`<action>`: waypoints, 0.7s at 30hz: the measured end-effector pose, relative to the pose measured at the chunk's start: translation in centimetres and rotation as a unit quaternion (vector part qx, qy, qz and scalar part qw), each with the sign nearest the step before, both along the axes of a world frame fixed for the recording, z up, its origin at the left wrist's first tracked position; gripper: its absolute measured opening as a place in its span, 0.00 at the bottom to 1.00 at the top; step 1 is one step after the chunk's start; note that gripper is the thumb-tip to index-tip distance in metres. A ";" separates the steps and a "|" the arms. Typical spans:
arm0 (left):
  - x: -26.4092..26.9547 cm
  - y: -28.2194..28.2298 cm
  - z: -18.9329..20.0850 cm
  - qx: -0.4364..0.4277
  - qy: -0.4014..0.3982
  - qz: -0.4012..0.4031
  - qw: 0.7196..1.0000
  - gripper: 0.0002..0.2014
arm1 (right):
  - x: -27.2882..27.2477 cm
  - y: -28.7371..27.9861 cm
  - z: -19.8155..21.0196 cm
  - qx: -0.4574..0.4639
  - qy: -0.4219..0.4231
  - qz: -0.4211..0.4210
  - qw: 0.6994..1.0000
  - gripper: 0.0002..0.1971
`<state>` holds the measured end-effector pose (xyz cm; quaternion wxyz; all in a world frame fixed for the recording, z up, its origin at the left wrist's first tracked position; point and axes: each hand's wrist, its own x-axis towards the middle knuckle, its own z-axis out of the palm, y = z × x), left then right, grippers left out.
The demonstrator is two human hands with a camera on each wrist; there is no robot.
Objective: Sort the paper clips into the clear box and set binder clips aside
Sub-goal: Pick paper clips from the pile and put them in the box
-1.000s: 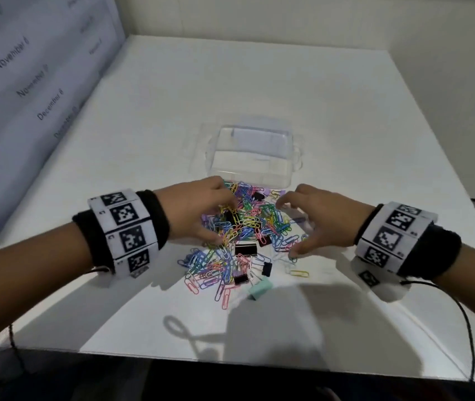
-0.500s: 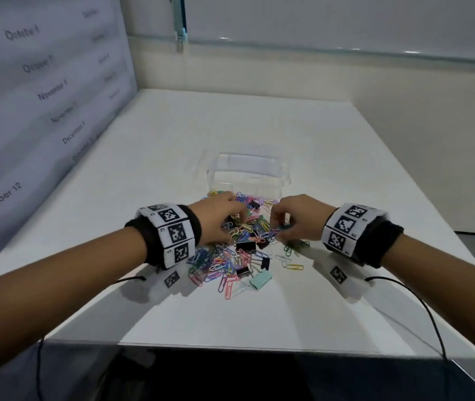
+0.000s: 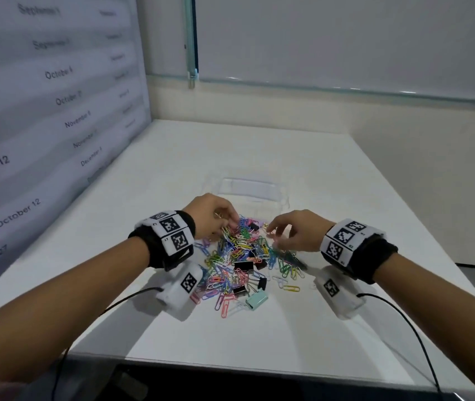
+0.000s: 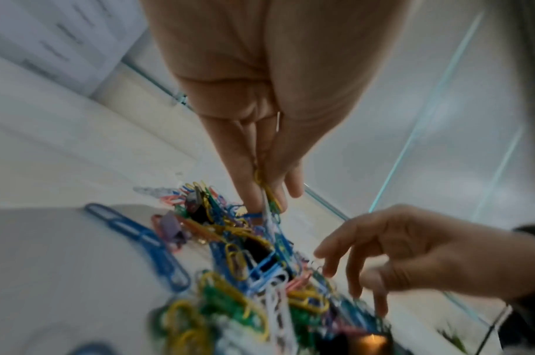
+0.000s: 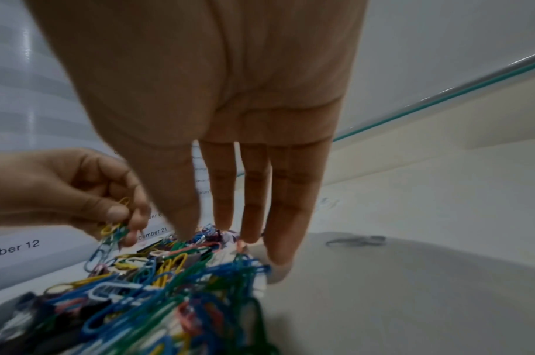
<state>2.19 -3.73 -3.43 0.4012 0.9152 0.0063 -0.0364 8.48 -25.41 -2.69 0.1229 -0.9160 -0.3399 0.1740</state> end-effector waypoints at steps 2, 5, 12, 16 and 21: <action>0.6 0.1 0.5 -0.027 -0.007 0.010 1.000 0.15 | -0.1 0.2 -0.4 -0.032 0.006 0.021 0.999 0.23; 1.6 0.1 1.6 -0.067 -0.015 0.031 0.997 0.13 | -0.3 0.6 -0.9 -0.034 0.000 0.034 0.999 0.19; 4.1 -0.6 4.3 -0.265 -0.024 0.090 0.960 0.12 | 0.4 0.5 -0.8 0.076 0.039 -0.008 0.996 0.03; 4.8 -1.2 4.7 -0.360 -0.018 0.130 0.924 0.14 | 1.1 0.3 0.2 0.113 0.042 -0.028 0.992 0.04; 6.6 -1.3 4.0 -0.378 0.014 0.191 0.906 0.14 | 3.4 1.4 1.9 0.225 0.011 -0.098 0.969 0.08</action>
